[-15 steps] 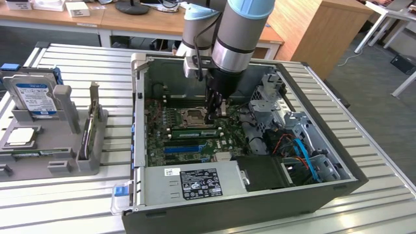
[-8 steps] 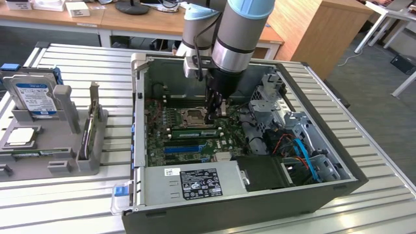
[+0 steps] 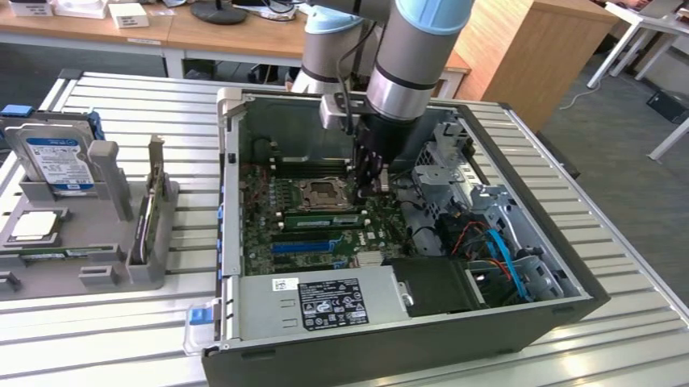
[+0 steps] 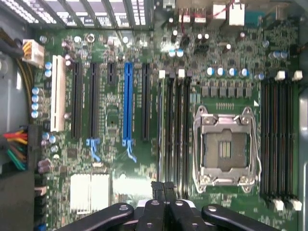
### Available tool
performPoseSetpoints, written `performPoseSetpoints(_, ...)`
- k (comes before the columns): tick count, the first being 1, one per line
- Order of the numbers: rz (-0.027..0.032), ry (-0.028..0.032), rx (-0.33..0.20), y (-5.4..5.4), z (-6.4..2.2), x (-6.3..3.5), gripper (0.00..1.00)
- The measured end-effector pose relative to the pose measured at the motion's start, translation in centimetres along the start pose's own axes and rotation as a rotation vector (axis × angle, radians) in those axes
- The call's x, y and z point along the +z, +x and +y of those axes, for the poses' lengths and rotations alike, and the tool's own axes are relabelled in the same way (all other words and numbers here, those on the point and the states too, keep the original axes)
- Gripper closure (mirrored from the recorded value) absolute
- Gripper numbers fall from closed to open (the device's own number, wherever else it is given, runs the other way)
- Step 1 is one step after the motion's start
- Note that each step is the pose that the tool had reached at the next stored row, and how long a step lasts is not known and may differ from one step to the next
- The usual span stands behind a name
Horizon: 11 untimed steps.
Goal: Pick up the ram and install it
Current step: 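Press down the ram until it locks into place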
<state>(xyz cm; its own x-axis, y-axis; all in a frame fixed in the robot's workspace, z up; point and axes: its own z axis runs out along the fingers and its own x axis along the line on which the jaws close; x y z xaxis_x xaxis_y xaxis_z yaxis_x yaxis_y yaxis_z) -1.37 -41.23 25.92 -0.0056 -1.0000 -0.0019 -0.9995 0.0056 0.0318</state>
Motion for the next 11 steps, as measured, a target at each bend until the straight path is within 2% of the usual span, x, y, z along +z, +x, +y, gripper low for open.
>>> performPoseSetpoints(5,0.0,0.0,0.0,-0.01,-0.99,-0.02,0.89)
performPoseSetpoints(11,-0.0004,0.0002,0.0,-0.02,-1.05,0.05,0.89)
